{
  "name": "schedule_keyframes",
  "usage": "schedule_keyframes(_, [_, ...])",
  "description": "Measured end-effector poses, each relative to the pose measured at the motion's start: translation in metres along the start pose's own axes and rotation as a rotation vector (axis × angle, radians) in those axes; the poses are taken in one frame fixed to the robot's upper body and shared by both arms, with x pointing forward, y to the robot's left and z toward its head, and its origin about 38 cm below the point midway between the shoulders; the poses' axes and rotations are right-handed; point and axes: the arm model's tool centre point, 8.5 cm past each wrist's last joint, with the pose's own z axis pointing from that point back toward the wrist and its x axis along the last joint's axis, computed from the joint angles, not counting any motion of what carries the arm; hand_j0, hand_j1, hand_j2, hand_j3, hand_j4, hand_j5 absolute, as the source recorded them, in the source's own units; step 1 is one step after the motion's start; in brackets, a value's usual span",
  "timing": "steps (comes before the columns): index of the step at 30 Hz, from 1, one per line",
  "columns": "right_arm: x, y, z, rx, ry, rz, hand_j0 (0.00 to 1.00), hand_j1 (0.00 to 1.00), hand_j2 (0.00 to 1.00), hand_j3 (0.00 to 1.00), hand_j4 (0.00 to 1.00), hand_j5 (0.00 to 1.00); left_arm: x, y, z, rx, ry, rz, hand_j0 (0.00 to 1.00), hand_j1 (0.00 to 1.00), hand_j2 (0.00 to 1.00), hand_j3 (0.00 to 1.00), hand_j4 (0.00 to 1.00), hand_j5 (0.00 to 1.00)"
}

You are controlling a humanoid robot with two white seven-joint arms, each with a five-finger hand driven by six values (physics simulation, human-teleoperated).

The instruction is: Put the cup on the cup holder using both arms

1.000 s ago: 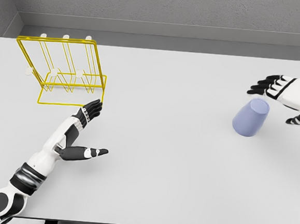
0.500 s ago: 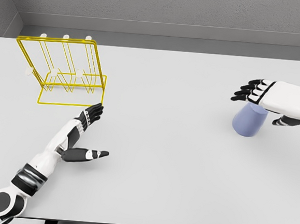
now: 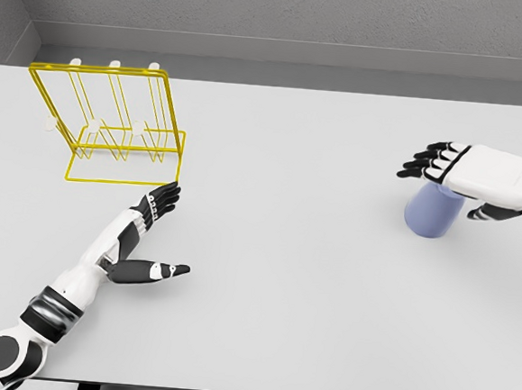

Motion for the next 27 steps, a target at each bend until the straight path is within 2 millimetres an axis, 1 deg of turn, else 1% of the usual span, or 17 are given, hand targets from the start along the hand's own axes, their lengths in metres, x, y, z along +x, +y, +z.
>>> schedule_keyframes(10, [-0.005, -0.003, 0.003, -0.014, 0.014, -0.004, 1.0, 1.0, 1.0, 1.0, 1.0, 1.0, 0.0, 0.0, 0.0, 0.0, 0.0, 0.0, 1.0, 1.0, 1.0, 1.0, 1.0, 1.0])
schedule_keyframes(14, [-0.014, 0.001, 0.006, -0.015, 0.035, -0.029, 1.0, 1.0, 1.0, 1.0, 1.0, 1.0, 0.0, 0.0, 0.0, 0.0, 0.0, 0.0, 1.0, 1.0, 1.0, 1.0, 1.0, 1.0])
schedule_keyframes(16, [-0.016, 0.006, 0.005, -0.005, 0.036, -0.045, 1.0, 1.0, 1.0, 1.0, 1.0, 1.0, -0.001, 0.0, 0.001, 0.0, 0.002, 0.0, 1.0, 1.0, 1.0, 1.0, 1.0, 1.0])
schedule_keyframes(17, [-0.019, -0.001, 0.005, -0.014, 0.04, -0.034, 1.0, 1.0, 1.0, 1.0, 1.0, 1.0, -0.001, 0.0, 0.001, 0.0, 0.002, 0.0, 1.0, 1.0, 1.0, 1.0, 1.0, 1.0])
schedule_keyframes(23, [-0.019, -0.002, -0.002, 0.009, 0.025, -0.031, 1.0, 1.0, 1.0, 1.0, 1.0, 1.0, -0.001, 0.0, 0.001, -0.001, 0.003, -0.001, 1.0, 1.0, 1.0, 1.0, 1.0, 1.0])
schedule_keyframes(27, [-0.021, 0.006, -0.007, 0.035, 0.022, -0.041, 1.0, 1.0, 1.0, 1.0, 1.0, 1.0, -0.001, 0.0, 0.001, -0.001, 0.003, 0.0, 1.0, 1.0, 1.0, 1.0, 1.0, 1.0])
